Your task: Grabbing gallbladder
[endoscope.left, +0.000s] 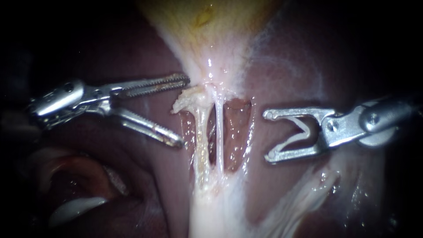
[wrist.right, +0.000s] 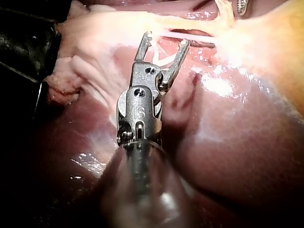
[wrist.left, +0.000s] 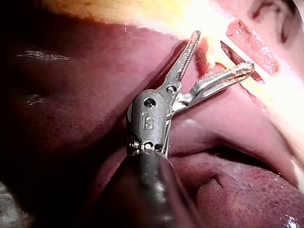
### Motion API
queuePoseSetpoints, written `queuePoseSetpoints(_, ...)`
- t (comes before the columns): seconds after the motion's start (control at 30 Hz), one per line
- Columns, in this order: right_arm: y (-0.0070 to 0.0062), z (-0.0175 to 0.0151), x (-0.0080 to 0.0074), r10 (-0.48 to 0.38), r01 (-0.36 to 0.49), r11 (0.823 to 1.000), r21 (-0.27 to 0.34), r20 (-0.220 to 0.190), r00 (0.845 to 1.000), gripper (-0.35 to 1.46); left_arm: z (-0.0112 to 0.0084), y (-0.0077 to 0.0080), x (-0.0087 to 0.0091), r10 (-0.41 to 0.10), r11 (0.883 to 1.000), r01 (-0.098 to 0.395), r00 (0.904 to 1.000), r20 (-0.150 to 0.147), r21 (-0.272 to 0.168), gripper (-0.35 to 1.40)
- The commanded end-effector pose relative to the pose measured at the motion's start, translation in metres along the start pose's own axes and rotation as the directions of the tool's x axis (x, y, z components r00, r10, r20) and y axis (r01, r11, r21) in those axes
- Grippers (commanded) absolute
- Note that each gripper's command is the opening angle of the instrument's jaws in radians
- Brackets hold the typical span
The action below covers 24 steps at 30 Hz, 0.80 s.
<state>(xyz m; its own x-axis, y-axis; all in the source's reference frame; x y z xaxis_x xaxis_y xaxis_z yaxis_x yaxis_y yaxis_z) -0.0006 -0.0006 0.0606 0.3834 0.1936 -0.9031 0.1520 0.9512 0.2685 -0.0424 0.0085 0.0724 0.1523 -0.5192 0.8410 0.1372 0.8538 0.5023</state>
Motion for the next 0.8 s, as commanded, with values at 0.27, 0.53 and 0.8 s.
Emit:
queuePoseSetpoints(0.27, 0.0, 0.0, 0.0, 0.0, 0.0, 1.0, 0.0, 0.0, 1.0, 0.45, 0.0001, 0.0003, 0.0008, 0.003, 1.0, -0.004, 0.9999, -0.015, -0.019, 0.29)
queuePoseSetpoints(0.53, 0.0, 0.0, 0.0, 0.0, 0.0, 1.0, 0.0, 0.0, 1.0, 0.45, -0.0004, 0.0006, 0.0014, 0.005, 1.0, -0.006, 0.9994, -0.033, -0.021, -0.35)
queuePoseSetpoints(0.8, -0.0001, 0.0, 0.0, 0.0, 0.0, 1.0, 0.001, 0.0, 1.0, 0.45, -0.0019, 0.0011, 0.0014, -0.034, 0.999, 0.032, 0.9981, -0.051, -0.039, -0.35)
